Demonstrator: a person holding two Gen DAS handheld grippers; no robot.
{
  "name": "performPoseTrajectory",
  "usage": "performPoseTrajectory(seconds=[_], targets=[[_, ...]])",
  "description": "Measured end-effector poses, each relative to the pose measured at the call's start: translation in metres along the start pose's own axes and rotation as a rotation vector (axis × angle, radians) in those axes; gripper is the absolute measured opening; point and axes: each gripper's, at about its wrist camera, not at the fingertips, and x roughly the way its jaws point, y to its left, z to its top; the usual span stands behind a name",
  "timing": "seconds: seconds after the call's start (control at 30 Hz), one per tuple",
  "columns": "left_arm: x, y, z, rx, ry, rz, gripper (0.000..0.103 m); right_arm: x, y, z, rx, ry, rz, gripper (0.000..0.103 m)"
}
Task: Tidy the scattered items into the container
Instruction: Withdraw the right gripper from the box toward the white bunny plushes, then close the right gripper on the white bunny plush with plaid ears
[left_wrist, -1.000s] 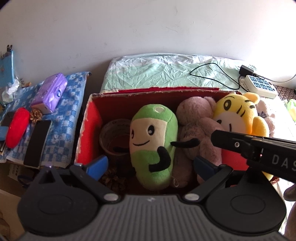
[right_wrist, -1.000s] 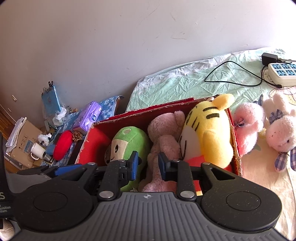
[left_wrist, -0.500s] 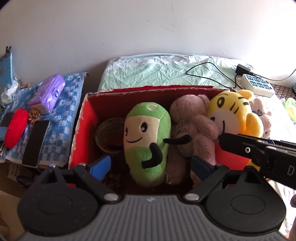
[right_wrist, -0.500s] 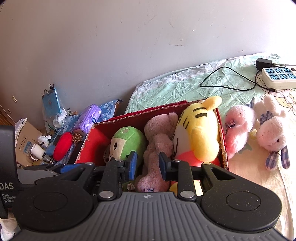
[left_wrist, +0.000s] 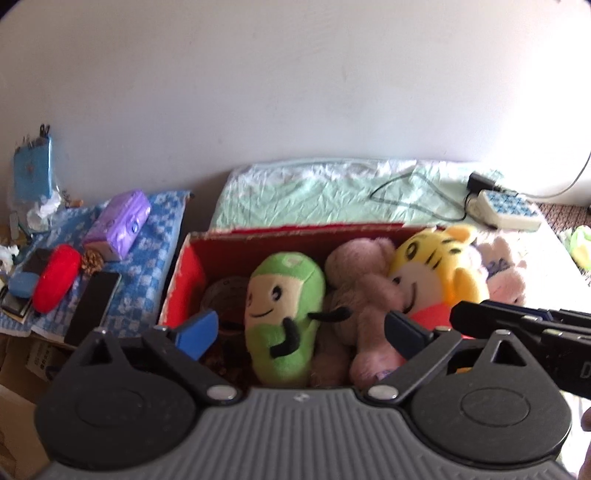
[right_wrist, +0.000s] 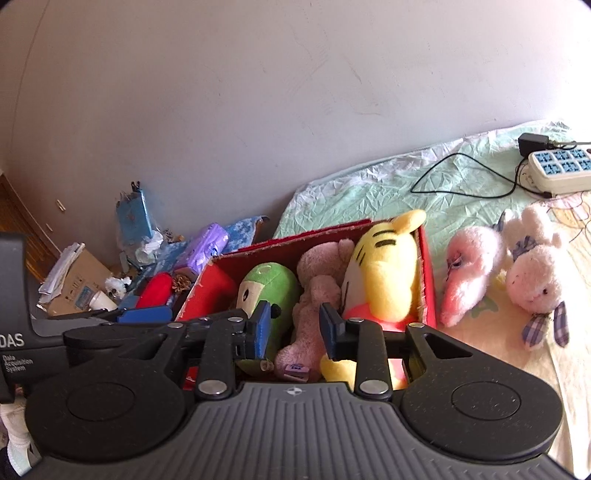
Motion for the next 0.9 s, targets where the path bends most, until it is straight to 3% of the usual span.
performPoseTrajectory(seconds=[0.1, 0.37, 0.6, 0.8, 0.9], targets=[[-0.007, -0.025, 0.002, 0.018, -0.026, -0.004, 0.099, -0.014, -0.017, 0.001, -0.011, -0.018, 0.011, 0.032], [-0.005, -0.096, 0.003, 0.048, -0.006, -0.047, 0.095, -0.052, -0.072, 0.015, 0.021, -0.016, 0.016, 0.032], [0.008, -0.160, 0.005, 0.066, 0.013, -0.123, 0.095, -0.083, -0.138, 0.030, 0.061, -0.020, -0.020, 0.032], [0.026, -0.209, -0.009, 0.107, 0.031, -0.187, 0.098, -0.088, -0.201, 0.037, 0.107, 0.044, -0.077, 0.034], [0.040, -0.227, -0.019, 0.126, 0.044, -0.181, 0.098, -0.084, -0.225, 0.039, 0.116, 0.081, -0.077, 0.034]])
